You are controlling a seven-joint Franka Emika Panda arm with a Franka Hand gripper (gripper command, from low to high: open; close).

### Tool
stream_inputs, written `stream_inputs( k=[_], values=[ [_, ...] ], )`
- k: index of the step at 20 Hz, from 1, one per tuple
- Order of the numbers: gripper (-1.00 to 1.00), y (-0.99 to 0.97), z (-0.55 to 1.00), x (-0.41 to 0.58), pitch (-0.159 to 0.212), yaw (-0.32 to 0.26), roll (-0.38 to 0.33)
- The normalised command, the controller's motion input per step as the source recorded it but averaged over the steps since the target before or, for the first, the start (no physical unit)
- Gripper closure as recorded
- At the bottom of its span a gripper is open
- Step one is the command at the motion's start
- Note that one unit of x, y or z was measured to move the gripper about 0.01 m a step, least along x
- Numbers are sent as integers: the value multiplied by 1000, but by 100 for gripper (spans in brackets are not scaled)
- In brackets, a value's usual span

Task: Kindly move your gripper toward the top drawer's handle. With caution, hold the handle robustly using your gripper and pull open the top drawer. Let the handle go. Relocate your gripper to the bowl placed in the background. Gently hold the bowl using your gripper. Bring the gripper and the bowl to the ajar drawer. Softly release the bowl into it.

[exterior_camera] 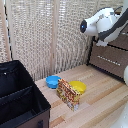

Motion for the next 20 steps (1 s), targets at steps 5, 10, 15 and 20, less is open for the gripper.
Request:
stream_inputs(
  k=[5, 10, 15, 20],
  values=[
    [100, 827, 0, 18, -35, -143, 0],
    [100, 810, 0, 29, -25, -151, -4],
    [100, 735, 0, 32, -15, -186, -27],
    [-100, 170, 9, 178, 13, -17, -8]
  ],
)
